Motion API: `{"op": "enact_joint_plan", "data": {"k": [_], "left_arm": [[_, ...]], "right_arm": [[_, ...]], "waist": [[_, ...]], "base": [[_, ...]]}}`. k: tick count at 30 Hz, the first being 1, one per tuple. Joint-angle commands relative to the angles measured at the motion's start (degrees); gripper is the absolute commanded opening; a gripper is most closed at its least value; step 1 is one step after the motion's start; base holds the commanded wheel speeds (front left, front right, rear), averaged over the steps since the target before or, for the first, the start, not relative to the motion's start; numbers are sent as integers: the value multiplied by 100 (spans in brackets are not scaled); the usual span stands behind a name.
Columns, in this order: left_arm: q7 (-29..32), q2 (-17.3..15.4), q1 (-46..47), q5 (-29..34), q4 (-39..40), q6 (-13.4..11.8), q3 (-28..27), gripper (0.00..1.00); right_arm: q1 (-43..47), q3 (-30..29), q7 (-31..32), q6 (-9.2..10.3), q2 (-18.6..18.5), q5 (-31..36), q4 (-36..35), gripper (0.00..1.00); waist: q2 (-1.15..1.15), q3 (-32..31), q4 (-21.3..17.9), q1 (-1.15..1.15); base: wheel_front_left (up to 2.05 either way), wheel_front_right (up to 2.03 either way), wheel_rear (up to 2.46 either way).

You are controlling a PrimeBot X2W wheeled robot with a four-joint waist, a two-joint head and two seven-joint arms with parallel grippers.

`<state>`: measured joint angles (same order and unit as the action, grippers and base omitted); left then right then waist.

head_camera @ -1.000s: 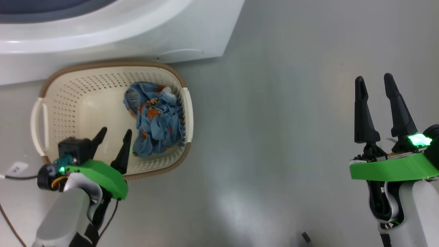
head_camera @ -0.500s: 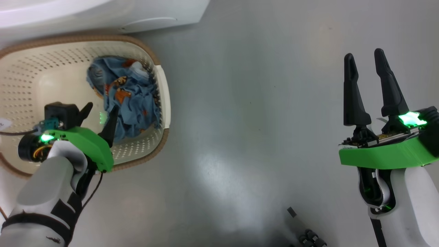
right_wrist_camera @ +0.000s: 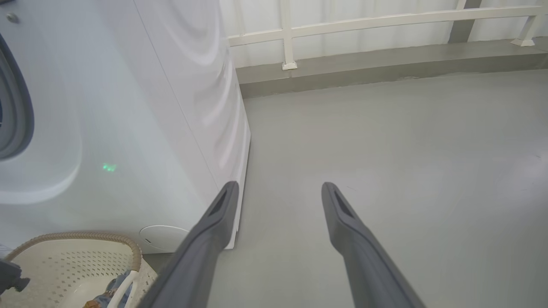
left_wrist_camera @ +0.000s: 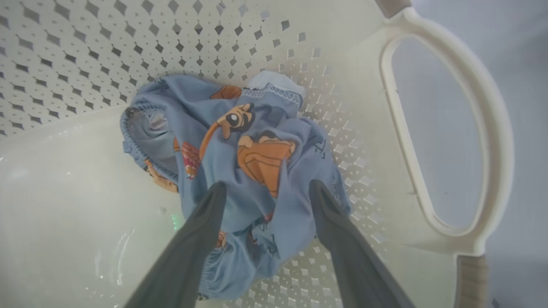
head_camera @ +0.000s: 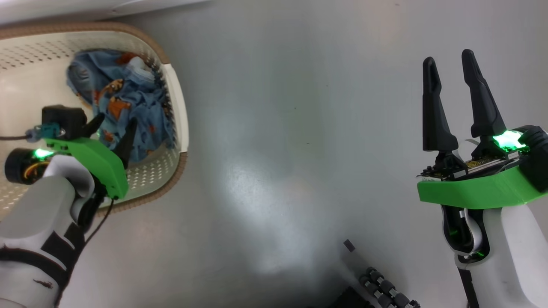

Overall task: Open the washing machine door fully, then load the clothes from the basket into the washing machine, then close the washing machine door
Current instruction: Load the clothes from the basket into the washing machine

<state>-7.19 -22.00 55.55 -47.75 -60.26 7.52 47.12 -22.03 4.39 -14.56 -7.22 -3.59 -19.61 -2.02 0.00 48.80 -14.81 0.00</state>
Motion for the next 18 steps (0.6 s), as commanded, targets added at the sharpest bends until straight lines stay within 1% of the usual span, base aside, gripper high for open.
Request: {"op": "enact_joint_plan", "data": {"k": [1,10,18], "left_arm": [[24,-249,81,-155,80,-3,44,100],[86,-492,430,-551,-19,-3,522,100],[91,-581,665,-764,-257,-3,915,100]], "right_arm": [[127,126,-44,-26,15,60,-151,100],[142,203,-44,-26,47,45,-236,100],[155,325,-44,-26,64,52,-302,100]], "waist": [[0,102,-100,0],[0,330,-291,0],[0,435,-447,0]], "base": [[0,0,0],[0,0,0],[0,0,0]]}}
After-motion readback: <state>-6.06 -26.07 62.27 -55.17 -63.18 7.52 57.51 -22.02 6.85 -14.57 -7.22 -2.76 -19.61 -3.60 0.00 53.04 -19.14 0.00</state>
